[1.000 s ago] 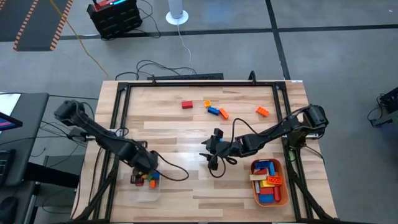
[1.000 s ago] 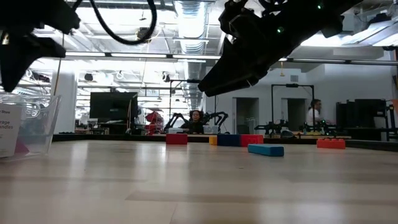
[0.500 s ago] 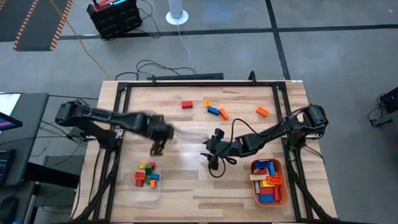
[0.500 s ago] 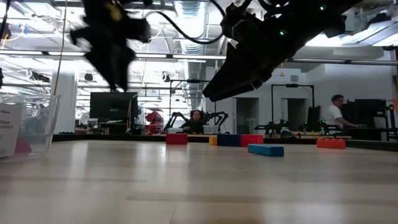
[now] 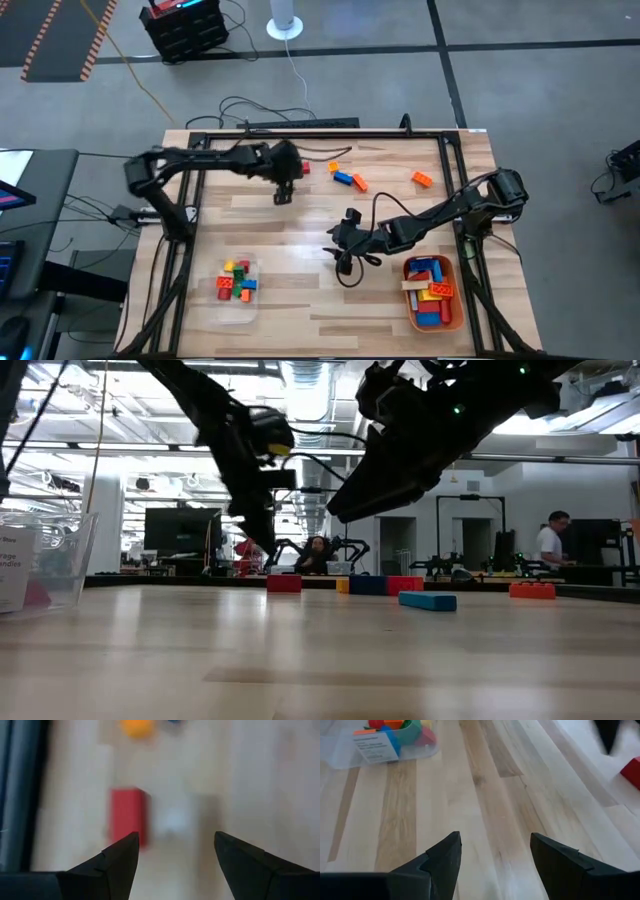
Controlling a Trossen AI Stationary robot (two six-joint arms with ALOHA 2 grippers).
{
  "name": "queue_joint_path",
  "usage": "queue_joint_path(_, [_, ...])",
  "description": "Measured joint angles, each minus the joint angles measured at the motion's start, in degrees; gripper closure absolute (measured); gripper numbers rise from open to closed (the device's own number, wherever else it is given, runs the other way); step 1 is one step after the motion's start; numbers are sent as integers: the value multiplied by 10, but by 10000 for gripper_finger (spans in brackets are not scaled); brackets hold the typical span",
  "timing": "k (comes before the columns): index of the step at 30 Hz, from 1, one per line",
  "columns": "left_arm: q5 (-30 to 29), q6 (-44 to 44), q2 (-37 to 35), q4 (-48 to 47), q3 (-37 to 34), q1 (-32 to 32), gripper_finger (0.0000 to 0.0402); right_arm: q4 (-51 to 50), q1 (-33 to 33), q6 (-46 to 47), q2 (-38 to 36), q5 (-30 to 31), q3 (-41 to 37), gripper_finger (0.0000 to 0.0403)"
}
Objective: Sort blocks by size
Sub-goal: Put the large red block into the orange bin
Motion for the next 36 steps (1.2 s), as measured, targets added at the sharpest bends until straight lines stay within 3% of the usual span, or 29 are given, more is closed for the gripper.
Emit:
queue_joint_path(6, [23, 18, 82, -4, 79, 47, 150, 8, 9, -10, 0, -1, 0, 138])
queue_joint_path(17, [28, 28, 211, -95, 197, 63, 152, 8, 12, -14, 0, -1, 0, 138])
queue_joint_path(21, [11, 26, 212, -109, 201, 63, 184, 5, 12, -15, 0, -1, 0, 138])
queue_joint_path(26, [1, 28, 195, -123, 201, 63, 280, 3, 11, -16, 0, -1, 0, 138])
queue_joint_path(31, [41, 26, 166, -158, 201, 63, 288, -15, 12, -20, -4, 0, 0, 138])
queue_joint_path(33, [78, 20, 144, -183, 201, 61, 288, -33, 17, -40, -17, 34, 0, 138])
queue_joint_path(36, [136, 29, 110, -221, 201, 48, 288, -42, 43, -142, -33, 148, 0, 138])
